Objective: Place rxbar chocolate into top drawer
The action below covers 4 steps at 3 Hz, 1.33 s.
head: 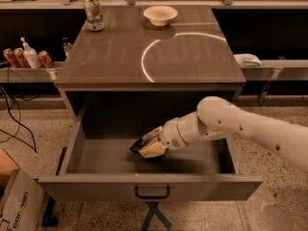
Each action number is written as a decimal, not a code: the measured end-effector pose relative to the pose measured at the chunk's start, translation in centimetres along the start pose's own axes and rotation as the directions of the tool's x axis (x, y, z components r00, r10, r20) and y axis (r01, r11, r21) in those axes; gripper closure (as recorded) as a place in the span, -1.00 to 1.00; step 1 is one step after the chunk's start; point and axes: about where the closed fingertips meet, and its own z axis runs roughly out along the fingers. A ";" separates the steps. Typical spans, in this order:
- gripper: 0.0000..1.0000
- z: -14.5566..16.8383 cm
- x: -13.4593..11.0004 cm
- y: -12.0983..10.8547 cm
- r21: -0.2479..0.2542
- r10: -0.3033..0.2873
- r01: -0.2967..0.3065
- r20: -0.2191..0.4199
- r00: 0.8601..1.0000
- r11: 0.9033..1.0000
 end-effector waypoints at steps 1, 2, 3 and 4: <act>0.17 0.6 1.4 -0.3 0.010 0.019 -0.018 -0.075 0.997 1.000; -0.31 0.8 1.5 -0.2 0.007 0.022 -0.021 -0.078 0.997 1.000; -0.78 0.9 1.5 -0.1 0.004 0.021 -0.021 -0.080 0.997 1.000; -1.00 1.1 1.5 0.0 0.001 0.020 -0.020 -0.080 0.997 1.000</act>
Offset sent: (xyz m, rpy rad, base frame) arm -0.0011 -0.0036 -0.0130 -0.0630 0.0224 -0.0039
